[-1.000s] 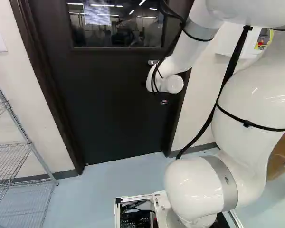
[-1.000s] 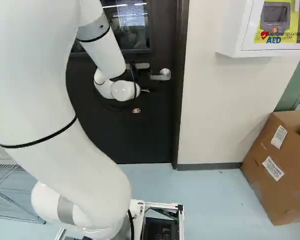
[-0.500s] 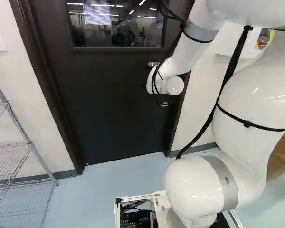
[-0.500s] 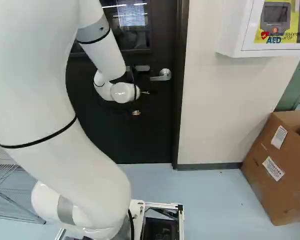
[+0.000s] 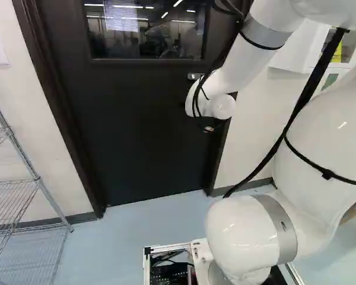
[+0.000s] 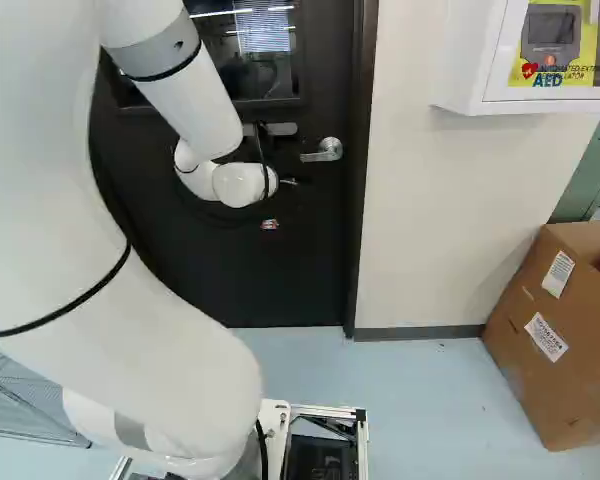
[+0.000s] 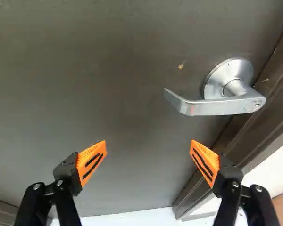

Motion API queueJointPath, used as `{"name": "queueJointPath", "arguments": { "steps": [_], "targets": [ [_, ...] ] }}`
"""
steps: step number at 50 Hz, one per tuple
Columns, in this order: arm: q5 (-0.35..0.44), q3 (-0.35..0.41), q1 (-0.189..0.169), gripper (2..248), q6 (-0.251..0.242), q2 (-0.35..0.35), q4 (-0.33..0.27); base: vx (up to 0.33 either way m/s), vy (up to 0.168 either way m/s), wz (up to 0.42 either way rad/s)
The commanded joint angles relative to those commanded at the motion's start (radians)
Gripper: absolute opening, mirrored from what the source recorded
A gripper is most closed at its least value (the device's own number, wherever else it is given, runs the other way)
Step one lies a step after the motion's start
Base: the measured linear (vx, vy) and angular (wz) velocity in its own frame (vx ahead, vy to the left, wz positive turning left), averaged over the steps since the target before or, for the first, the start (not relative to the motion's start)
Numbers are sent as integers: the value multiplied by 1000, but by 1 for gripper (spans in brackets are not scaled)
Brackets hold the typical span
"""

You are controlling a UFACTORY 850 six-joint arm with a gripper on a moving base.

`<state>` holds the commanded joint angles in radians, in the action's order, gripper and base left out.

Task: Open the door and move inside

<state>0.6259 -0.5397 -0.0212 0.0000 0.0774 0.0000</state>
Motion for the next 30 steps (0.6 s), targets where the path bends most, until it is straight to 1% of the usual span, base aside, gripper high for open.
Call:
{"name": "queueJointPath", "arguments": {
  "steps": [30],
  "targets": [
    [0,-7,0,247,0,66,0,0,0,0]
  ]
}}
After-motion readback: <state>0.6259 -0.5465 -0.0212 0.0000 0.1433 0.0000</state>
